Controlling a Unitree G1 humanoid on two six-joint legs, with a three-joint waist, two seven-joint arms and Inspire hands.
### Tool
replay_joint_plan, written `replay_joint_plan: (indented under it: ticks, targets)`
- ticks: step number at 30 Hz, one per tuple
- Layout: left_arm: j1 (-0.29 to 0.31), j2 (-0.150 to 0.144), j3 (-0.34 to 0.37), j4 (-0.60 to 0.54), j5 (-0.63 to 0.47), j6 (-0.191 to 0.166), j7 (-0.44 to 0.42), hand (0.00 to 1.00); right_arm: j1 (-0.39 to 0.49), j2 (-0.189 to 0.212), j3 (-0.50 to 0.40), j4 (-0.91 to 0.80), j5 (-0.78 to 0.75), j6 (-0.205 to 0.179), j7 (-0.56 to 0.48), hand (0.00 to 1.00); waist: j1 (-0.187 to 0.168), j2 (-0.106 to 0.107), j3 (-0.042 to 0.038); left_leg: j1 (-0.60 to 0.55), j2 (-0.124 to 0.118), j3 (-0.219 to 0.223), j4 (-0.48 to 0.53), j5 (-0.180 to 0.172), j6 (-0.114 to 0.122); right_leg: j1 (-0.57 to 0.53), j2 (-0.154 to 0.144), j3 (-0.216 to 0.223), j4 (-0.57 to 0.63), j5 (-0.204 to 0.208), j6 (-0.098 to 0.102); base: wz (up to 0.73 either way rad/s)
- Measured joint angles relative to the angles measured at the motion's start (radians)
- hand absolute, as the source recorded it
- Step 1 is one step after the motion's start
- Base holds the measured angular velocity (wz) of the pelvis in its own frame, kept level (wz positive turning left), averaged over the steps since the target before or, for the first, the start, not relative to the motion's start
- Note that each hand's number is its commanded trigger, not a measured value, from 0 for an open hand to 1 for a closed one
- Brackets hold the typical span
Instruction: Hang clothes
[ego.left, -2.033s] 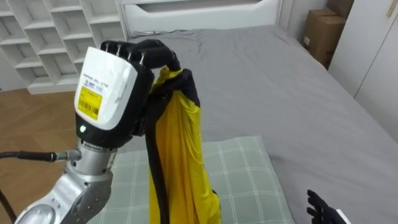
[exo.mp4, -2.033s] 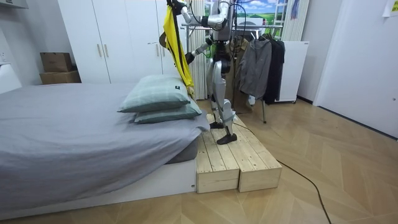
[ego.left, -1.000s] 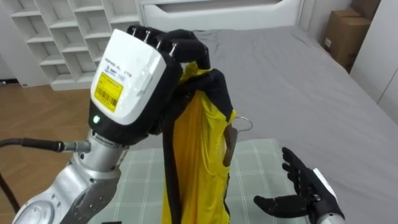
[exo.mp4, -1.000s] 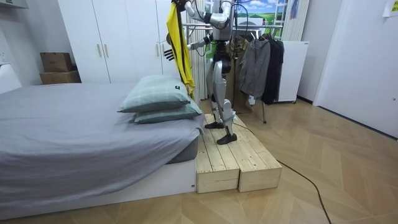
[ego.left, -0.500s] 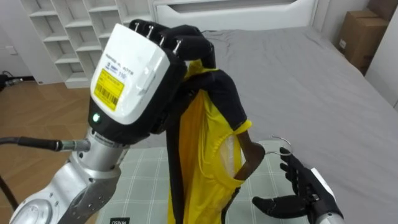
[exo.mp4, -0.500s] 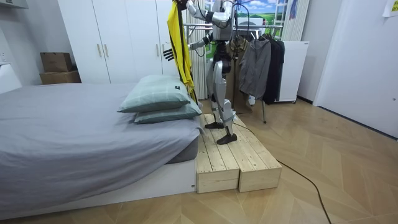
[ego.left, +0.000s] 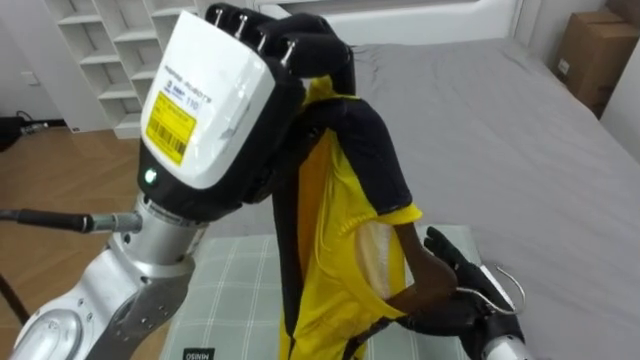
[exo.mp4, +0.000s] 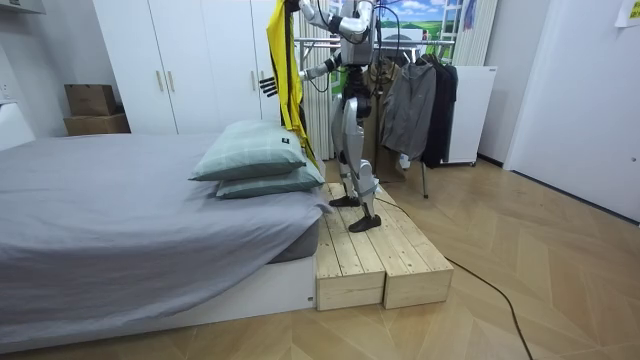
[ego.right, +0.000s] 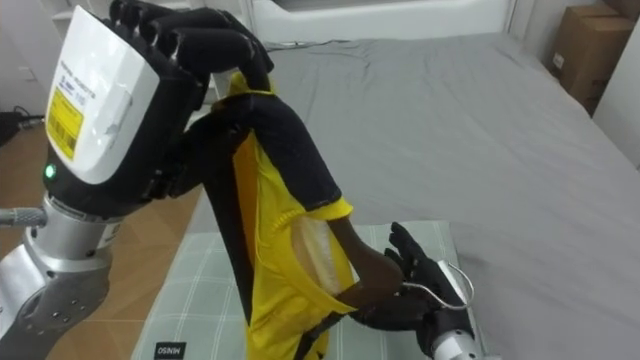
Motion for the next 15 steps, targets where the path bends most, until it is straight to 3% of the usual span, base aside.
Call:
replay_joint_plan:
  ticks: [4, 15]
  targets:
    - [0.0, -0.001, 0.0, 0.0, 0.003, 0.004, 0.0, 1.0, 0.001, 0.004, 0.015, 0.005, 0.09, 0.013, 0.034, 0.0, 0.001, 0.008, 0.0079, 0.001, 0.0, -0.004, -0.001, 0.0, 0.0, 0.007, -0.001, -0.005, -0.002, -0.001, 0.002, 0.04]
    - [0.002, -0.023, -0.025, 0.001, 0.004, 0.007, 0.0, 1.0, 0.001, 0.036, 0.109, 0.005, 0.155, 0.028, 0.072, 0.0, 0.028, 0.009, 0.0084, 0.017, -0.003, 0.002, -0.013, 0.0, 0.0, 0.009, 0.0, 0.0, -0.001, -0.005, 0.004, -0.02]
